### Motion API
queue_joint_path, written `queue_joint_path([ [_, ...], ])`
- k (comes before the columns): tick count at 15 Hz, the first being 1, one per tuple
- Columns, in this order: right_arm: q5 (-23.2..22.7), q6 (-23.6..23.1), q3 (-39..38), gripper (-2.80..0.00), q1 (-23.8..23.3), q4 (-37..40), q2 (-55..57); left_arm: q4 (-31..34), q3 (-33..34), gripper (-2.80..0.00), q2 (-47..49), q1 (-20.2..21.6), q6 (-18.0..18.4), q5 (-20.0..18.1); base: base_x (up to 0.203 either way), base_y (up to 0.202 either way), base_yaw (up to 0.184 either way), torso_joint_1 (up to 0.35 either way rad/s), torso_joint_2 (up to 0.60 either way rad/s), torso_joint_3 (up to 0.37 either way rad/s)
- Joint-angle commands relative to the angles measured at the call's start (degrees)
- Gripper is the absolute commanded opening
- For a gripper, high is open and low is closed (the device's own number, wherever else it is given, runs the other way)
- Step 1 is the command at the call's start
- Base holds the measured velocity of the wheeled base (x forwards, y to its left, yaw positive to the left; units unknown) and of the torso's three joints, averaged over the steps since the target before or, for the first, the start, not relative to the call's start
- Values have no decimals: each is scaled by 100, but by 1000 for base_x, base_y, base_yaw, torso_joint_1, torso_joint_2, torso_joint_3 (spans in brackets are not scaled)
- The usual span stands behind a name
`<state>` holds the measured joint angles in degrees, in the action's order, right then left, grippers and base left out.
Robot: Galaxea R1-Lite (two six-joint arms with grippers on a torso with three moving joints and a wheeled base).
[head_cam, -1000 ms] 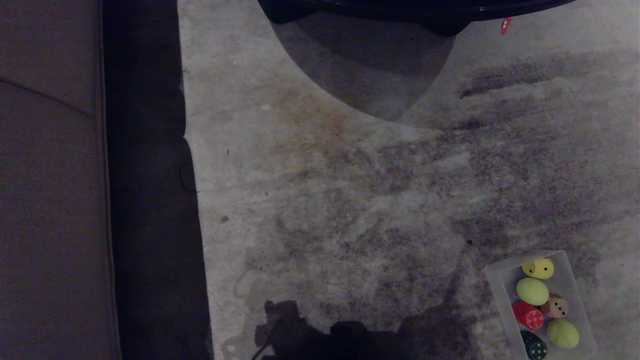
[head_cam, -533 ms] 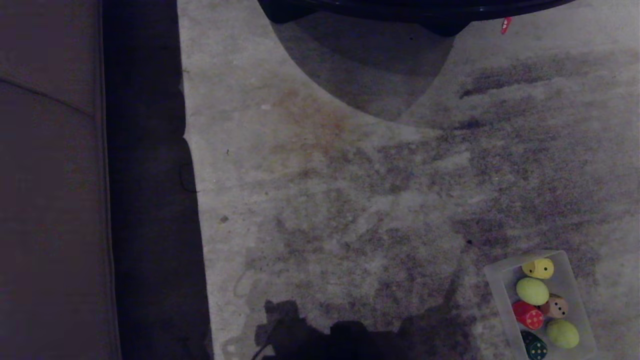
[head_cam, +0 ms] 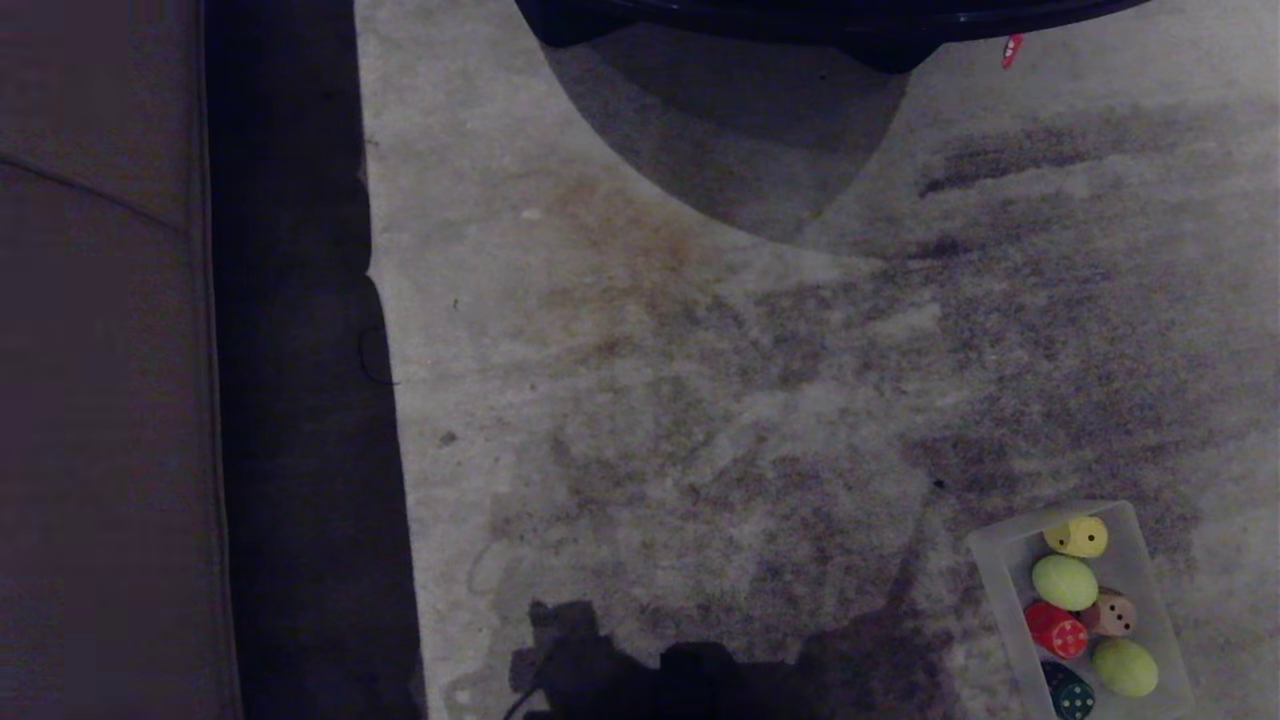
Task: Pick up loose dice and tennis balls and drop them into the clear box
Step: Close the lid
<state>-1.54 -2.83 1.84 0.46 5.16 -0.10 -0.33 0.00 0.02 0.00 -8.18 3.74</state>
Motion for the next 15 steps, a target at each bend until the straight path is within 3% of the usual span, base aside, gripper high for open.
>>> queue_joint_path([
  [1, -4, 2, 0, -280, -2, 2, 1, -2, 0, -280, 2, 0, -8, 4, 0, 0, 0, 0, 0, 0],
  [12, -4, -7, 0, -280, -2, 2, 1, -2, 0, -280, 6, 0, -26, 7, 0, 0, 0, 0, 0, 3],
  [15, -4, -7, 0, -280, -2, 2, 1, -2, 0, -280, 6, 0, -26, 4, 0, 0, 0, 3, 1, 169],
])
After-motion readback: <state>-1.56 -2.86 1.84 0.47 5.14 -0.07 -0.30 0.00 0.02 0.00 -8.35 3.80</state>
